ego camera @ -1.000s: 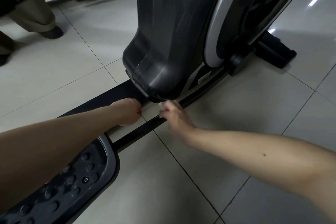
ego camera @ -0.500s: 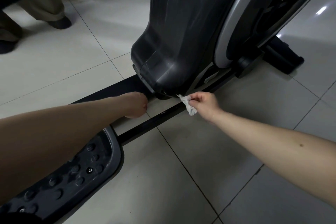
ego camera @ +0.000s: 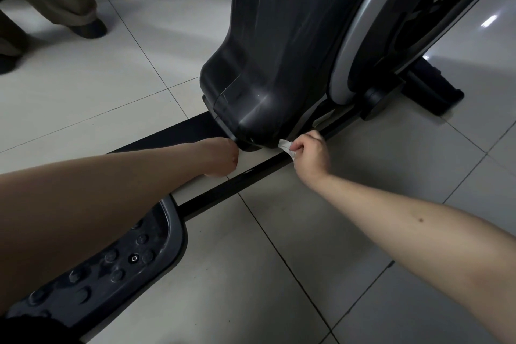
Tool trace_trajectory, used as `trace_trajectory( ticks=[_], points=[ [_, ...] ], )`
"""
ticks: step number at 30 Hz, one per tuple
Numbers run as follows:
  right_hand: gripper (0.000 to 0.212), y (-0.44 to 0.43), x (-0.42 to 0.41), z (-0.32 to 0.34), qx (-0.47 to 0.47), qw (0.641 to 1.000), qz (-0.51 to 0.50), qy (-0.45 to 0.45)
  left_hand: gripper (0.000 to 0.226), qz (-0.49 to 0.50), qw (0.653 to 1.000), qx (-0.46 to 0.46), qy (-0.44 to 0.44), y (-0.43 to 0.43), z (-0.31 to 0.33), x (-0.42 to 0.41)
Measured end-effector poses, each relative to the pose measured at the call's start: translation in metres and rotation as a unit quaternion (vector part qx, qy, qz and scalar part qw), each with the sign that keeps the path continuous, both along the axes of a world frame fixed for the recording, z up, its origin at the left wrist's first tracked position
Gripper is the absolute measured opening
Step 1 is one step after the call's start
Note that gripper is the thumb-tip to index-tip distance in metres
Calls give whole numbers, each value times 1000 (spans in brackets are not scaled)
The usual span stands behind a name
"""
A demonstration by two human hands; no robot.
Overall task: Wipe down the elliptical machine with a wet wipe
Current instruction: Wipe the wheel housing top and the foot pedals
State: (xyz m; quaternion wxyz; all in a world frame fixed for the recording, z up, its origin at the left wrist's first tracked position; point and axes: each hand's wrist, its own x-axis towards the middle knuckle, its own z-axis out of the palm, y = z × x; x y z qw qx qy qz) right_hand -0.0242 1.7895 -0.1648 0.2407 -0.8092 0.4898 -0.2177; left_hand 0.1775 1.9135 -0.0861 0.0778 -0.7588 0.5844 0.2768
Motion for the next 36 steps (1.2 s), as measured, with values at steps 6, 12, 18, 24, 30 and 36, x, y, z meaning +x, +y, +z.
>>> trace_trajectory(
  ticks=[6, 12, 18, 24, 30, 36],
  points=[
    [24, -5, -16, 4, -117, 969, 201, 83, 31, 6, 1000, 6, -7, 1, 1, 5],
    [24, -7, -21, 4, -114, 961, 232, 100, 31, 1, 1000, 21, 3, 2, -1, 12],
    [33, 19, -1, 2, -134, 960, 241, 55, 33, -38, 998, 54, -19, 4, -8, 18],
    [26, 67, 31, 10, -94, 923, 371, 32, 34, -53, 994, 83, -43, 7, -20, 28],
    [38, 17, -1, 9, -111, 967, 228, 33, 37, -51, 994, 90, -30, 10, -22, 31],
    [31, 89, 45, 23, -60, 939, 339, 7, 35, -36, 995, 79, -45, 15, -20, 32]
  ],
)
